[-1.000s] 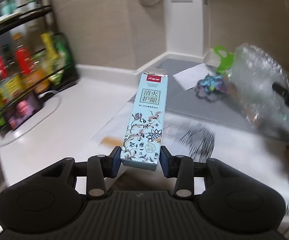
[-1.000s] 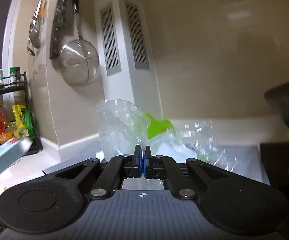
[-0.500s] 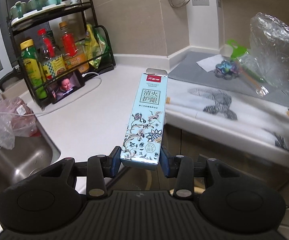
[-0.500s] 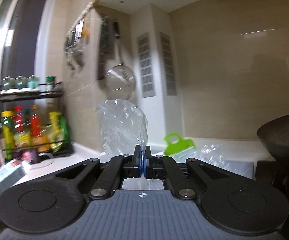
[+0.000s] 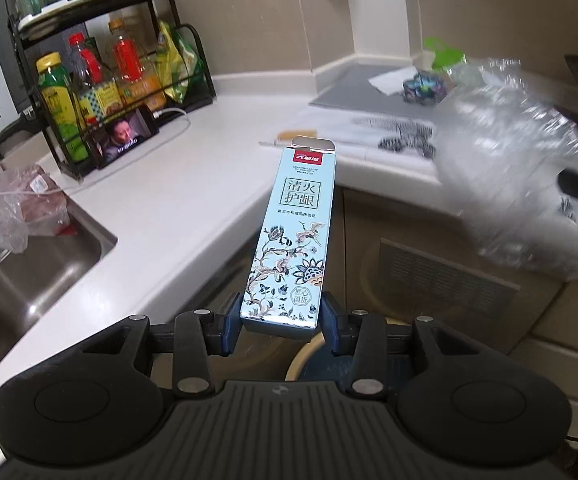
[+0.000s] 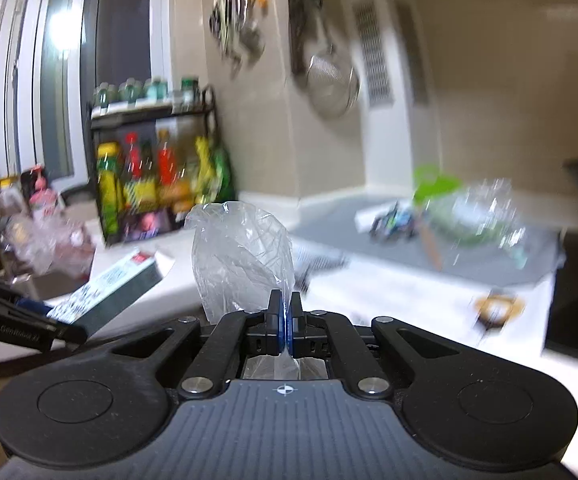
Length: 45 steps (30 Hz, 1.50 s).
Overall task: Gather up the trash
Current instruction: 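Carry the blue carton and plastic bag with both grippers toward the trash bin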
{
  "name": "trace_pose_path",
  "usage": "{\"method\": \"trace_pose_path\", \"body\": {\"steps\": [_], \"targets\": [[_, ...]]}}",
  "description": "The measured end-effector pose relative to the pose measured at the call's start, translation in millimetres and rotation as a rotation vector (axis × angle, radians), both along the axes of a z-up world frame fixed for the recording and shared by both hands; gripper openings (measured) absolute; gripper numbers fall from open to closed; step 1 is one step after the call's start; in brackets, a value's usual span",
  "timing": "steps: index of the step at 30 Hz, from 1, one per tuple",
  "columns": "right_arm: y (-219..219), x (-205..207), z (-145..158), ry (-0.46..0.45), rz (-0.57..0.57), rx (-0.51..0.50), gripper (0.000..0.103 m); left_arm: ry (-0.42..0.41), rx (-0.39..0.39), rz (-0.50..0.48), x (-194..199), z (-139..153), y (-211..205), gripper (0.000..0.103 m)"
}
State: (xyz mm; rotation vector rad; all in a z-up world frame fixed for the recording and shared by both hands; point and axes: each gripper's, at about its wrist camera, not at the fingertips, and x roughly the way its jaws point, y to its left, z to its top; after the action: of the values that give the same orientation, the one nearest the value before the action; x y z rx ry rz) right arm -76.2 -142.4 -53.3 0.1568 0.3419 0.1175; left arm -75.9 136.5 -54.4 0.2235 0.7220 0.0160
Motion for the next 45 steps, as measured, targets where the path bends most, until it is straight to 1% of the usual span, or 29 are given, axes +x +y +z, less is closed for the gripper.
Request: {"method": "trace_pose_path", "body": {"steps": [3, 6, 10, 13, 16, 27, 45], "targets": [[11, -1, -15, 0.072, 0.018, 0.017, 0.002, 0.031, -0.001, 0.002, -3, -15, 0, 0.045], [25, -4, -26, 0.113, 0.05, 0.008, 0.002, 0.067, -0.007, 0.009, -3, -29, 1, 0.045], [38, -3, -38, 0.159, 0.083, -0.002, 0.002, 0.102, -0.019, 0.018, 0, -44, 4, 0.045], [46, -1, -43, 0.174, 0.093, -0.03, 0.002, 0.125, -0.023, 0.025, 2, -54, 6, 0.045], [48, 3, -48, 0.194, 0.097, -0.032, 0.002, 0.144, -0.027, 0.028, 4, -62, 6, 0.045], [52, 12, -64, 0.261, 0.097, -0.033, 0.002, 0.186, -0.033, 0.04, 14, -75, 7, 0.045], [54, 21, -76, 0.314, 0.095, -0.018, 0.002, 0.223, -0.021, 0.045, 22, -88, 4, 0.045]]}}
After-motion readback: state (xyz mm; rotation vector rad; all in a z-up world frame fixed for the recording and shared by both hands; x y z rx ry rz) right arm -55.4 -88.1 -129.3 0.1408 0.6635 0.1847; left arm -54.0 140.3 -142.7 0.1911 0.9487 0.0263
